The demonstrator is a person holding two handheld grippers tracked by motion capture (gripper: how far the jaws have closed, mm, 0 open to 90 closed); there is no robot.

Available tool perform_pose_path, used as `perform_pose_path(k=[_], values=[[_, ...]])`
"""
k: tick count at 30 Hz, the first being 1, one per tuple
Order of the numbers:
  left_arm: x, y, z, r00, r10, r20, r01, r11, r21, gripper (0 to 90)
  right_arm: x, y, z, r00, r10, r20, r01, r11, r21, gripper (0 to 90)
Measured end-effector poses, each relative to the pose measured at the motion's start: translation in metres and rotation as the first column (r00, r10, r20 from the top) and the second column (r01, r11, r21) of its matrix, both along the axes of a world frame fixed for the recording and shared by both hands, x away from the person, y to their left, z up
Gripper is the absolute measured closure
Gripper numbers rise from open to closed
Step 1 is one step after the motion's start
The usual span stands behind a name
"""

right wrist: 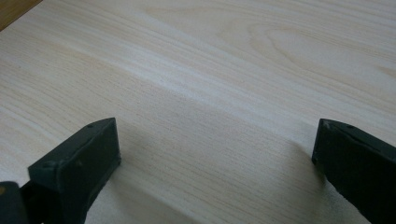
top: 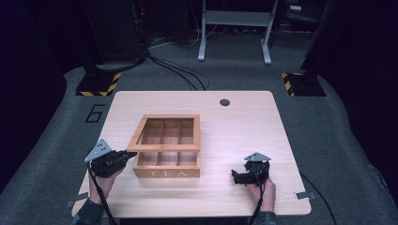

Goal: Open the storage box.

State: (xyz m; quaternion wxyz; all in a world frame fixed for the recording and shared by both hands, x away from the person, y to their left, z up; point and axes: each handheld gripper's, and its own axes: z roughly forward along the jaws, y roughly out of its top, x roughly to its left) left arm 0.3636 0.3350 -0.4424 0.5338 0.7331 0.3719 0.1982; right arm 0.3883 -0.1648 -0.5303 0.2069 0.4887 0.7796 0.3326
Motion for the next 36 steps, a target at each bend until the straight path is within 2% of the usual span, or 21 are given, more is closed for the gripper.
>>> perform_pose_path(k=[17, 21, 24, 36], values=[[0.005, -0.002, 0.011, 1.0, -0.002, -0.006, 0.002, 0.9999, 0.013, 87.9, 0.0, 0.0, 0.0, 1.0, 0.0, 0.0, 0.0, 1.0, 0.0, 0.4], [0.007, -0.002, 0.017, 1.0, -0.004, -0.006, 0.004, 0.9999, 0.011, 87.9, 0.0, 0.0, 0.0, 1.0, 0.0, 0.0, 0.0, 1.0, 0.0, 0.4], [0.01, -0.002, 0.025, 1.0, -0.006, -0.003, 0.006, 0.9996, 0.029, 87.9, 0.0, 0.0, 0.0, 1.0, 0.0, 0.0, 0.0, 1.0, 0.0, 0.4], [0.02, -0.007, 0.046, 0.9999, -0.01, 0.009, 0.009, 0.9988, 0.048, 87.8, 0.0, 0.0, 0.0, 1.0, -0.002, -0.001, 0.002, 1.0, 0.0, 0.4]])
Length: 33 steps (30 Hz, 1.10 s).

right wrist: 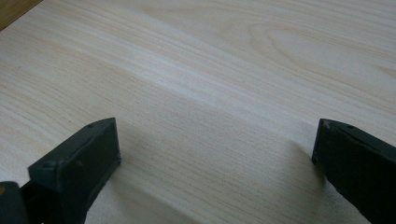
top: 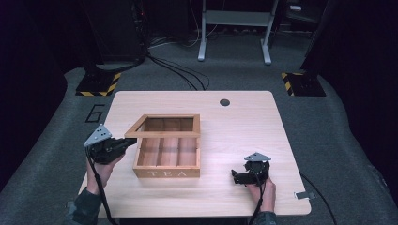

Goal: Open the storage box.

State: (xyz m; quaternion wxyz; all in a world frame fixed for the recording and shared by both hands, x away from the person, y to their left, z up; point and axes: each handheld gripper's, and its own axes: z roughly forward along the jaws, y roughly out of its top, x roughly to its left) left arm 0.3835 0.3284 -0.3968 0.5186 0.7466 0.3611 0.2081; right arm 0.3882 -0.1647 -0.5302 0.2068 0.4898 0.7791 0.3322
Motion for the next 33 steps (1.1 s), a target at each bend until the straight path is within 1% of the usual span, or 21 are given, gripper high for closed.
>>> perform_pose_path(k=[7, 10, 15, 16, 19, 23, 24, 28, 33], values=[[0.007, 0.0, 0.01, 1.0, -0.004, 0.001, 0.004, 1.0, -0.001, 87.8, 0.0, 0.0, 0.0, 1.0, 0.0, 0.0, 0.0, 1.0, 0.0, 0.4], [0.012, -0.002, 0.016, 1.0, -0.005, 0.008, 0.005, 1.0, -0.005, 87.9, 0.0, 0.0, 0.0, 1.0, 0.003, 0.001, -0.003, 1.0, 0.0, 0.4], [0.017, -0.005, 0.021, 0.9999, -0.01, 0.009, 0.01, 0.9999, -0.006, 87.9, 0.0, 0.0, 0.0, 1.0, 0.002, 0.001, -0.002, 1.0, 0.0, 0.4], [0.019, -0.007, 0.025, 0.9999, -0.008, 0.009, 0.008, 1.0, 0.004, 88.0, 0.0, 0.0, 0.0, 1.0, 0.003, 0.001, -0.003, 1.0, 0.0, 0.4], [0.021, -0.008, 0.027, 0.9999, -0.002, 0.011, 0.002, 1.0, 0.005, 88.0, 0.0, 0.0, 0.0, 1.0, 0.004, 0.001, -0.004, 1.0, -0.001, 0.4], [0.025, -0.008, 0.03, 0.9999, -0.001, 0.012, 0.001, 1.0, -0.007, 88.0, 0.0, 0.0, 0.0, 1.0, 0.002, 0.001, -0.002, 1.0, 0.0, 0.4], [0.026, -0.008, 0.031, 1.0, -0.002, 0.007, 0.002, 1.0, -0.001, 88.0, 0.0, 0.0, 0.0, 1.0, 0.006, 0.001, -0.006, 1.0, -0.003, 0.4], [0.033, -0.01, 0.034, 1.0, -0.005, 0.0, 0.005, 1.0, -0.005, 88.0, 0.0, 0.0, 0.0, 1.0, 0.003, 0.001, -0.003, 1.0, 0.0, 0.4], [0.037, -0.011, 0.037, 1.0, -0.002, -0.005, 0.002, 0.9999, -0.011, 88.0, 0.0, -0.001, 0.0, 1.0, 0.009, 0.001, -0.009, 0.9999, -0.005, 0.3]])
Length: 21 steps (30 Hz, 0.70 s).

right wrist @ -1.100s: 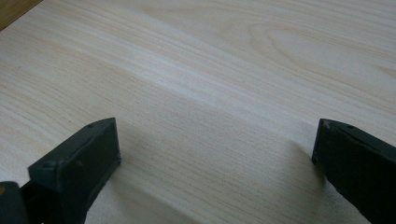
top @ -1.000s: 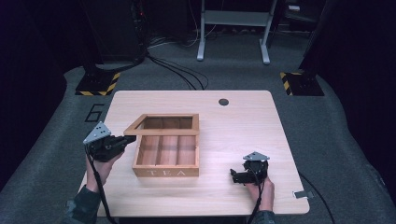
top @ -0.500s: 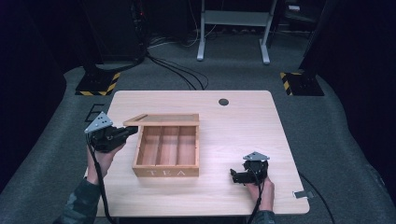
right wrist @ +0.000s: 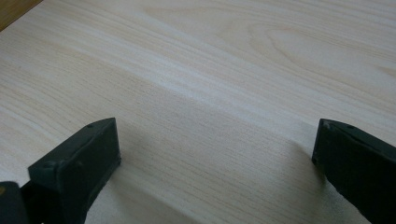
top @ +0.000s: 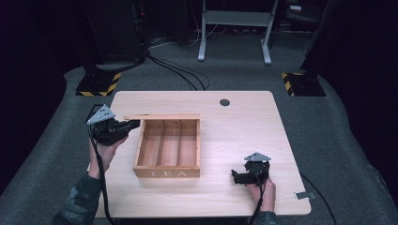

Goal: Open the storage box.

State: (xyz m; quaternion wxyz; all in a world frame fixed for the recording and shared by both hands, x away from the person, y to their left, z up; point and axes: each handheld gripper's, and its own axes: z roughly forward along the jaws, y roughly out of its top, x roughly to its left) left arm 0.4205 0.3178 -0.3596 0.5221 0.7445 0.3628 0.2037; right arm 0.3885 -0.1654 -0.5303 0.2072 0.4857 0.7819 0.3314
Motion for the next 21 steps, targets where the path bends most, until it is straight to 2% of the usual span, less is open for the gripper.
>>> perform_pose_path(k=[21], values=[[0.0105, -0.001, 0.0078, 0.9999, -0.001, -0.01, 0.001, 0.9999, 0.011, 88.0, 0.0, 0.0002, 0.0, 1.0, -0.002, 0.0, 0.002, 1.0, 0.003, 0.4]])
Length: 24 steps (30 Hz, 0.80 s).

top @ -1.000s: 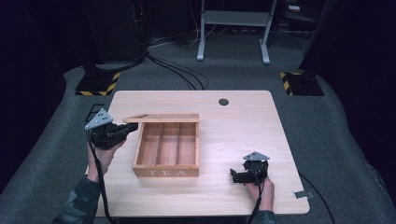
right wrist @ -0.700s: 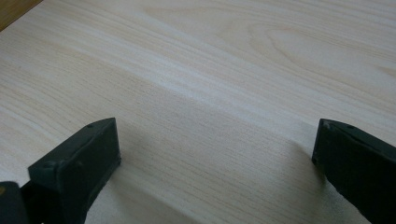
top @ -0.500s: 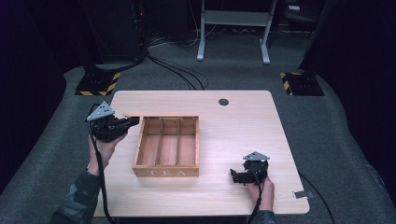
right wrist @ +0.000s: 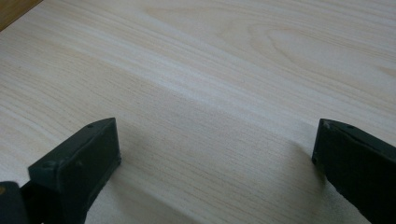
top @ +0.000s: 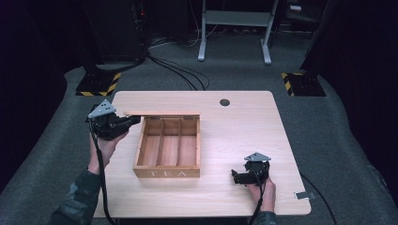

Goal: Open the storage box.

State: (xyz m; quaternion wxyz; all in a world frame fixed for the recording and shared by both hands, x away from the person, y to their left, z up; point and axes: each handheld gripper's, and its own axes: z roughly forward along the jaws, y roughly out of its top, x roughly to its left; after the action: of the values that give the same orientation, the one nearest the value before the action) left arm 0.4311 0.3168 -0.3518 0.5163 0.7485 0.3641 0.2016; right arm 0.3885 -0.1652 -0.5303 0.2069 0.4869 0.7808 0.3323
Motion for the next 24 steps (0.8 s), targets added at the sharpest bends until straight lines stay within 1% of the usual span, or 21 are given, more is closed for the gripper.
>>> perform_pose_path(k=[7, 10, 15, 24], values=[[0.0022, 0.0, 0.0021, 1.0, -0.002, 0.0, 0.002, 1.0, 0.006, 88.0, -0.0001, 0.0005, 0.0, 1.0, -0.004, 0.0, 0.004, 1.0, 0.005, 0.4], [0.003, -0.0002, 0.0024, 1.0, 0.002, 0.0, -0.002, 1.0, -0.002, 88.0, 0.0, 0.0, 0.0, 1.0, 0.0, 0.0, 0.0, 1.0, -0.001, 0.4], [0.0046, 0.0, 0.0034, 1.0, 0.0, 0.0, 0.0, 1.0, -0.003, 88.0, 0.0, 0.0, 0.0, 1.0, 0.0, 0.0, 0.0, 1.0, 0.0, 0.4], [0.0064, 0.0005, 0.0056, 1.0, -0.005, -0.003, 0.006, 0.9999, 0.012, 88.0, -0.0001, 0.0005, 0.0, 1.0, -0.004, 0.0, 0.004, 1.0, 0.004, 0.4]])
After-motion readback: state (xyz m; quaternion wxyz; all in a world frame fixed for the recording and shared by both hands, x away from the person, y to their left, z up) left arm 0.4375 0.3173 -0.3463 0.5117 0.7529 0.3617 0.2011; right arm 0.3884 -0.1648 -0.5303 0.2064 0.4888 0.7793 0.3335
